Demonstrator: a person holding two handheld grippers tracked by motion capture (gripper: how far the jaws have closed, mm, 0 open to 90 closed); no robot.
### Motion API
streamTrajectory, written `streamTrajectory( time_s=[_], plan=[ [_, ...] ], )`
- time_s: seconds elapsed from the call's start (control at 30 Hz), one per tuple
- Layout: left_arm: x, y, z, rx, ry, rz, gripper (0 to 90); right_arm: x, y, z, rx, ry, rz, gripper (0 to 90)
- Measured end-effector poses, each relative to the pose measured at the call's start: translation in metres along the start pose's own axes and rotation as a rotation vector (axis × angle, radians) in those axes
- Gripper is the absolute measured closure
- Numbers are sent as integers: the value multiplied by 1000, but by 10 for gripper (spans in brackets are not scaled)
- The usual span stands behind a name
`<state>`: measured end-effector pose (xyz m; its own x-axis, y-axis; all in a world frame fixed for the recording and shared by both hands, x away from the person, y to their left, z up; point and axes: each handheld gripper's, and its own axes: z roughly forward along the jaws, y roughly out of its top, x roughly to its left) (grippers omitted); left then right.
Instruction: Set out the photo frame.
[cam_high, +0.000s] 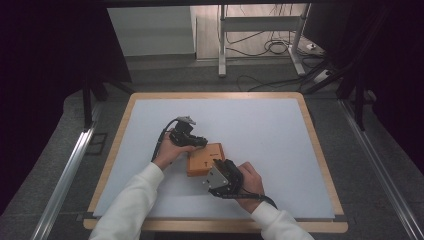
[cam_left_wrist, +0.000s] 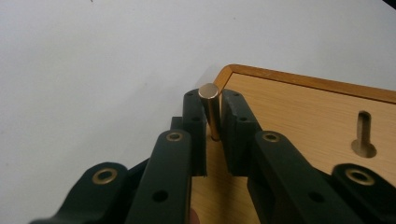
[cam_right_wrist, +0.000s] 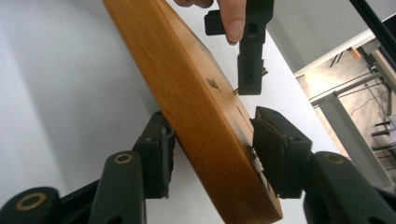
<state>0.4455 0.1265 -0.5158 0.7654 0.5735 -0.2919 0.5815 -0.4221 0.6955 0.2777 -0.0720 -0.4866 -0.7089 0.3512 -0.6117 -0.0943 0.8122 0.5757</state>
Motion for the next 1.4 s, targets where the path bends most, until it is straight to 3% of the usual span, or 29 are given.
streamTrajectory(
  time_s=[0.23, 0.33, 0.47, 0.6, 0.83, 1.1, 1.4],
  plan=[
    [-2, 0, -3, -10, 24, 14, 763, -5, 5, -1, -4, -3, -15, 537],
    [-3, -2, -16, -76, 54, -3, 645, -9, 6, -1, -4, 7, -3, 538],
    [-5, -10, -35, -102, 129, 10, 507, -12, 7, 0, -5, 18, -1, 543],
    [-5, -26, -55, -139, 136, -17, 404, -13, 9, 0, -4, 20, -6, 549],
    [-9, -54, -77, -153, 194, 3, 366, -18, 12, 1, 0, 37, 0, 558],
    [-7, -86, -92, -166, 209, -28, 360, -27, 18, 4, 4, 67, -2, 569],
    [-7, -96, -92, -157, 205, -34, 357, -43, 26, 8, 14, 118, 10, 585]
  ],
)
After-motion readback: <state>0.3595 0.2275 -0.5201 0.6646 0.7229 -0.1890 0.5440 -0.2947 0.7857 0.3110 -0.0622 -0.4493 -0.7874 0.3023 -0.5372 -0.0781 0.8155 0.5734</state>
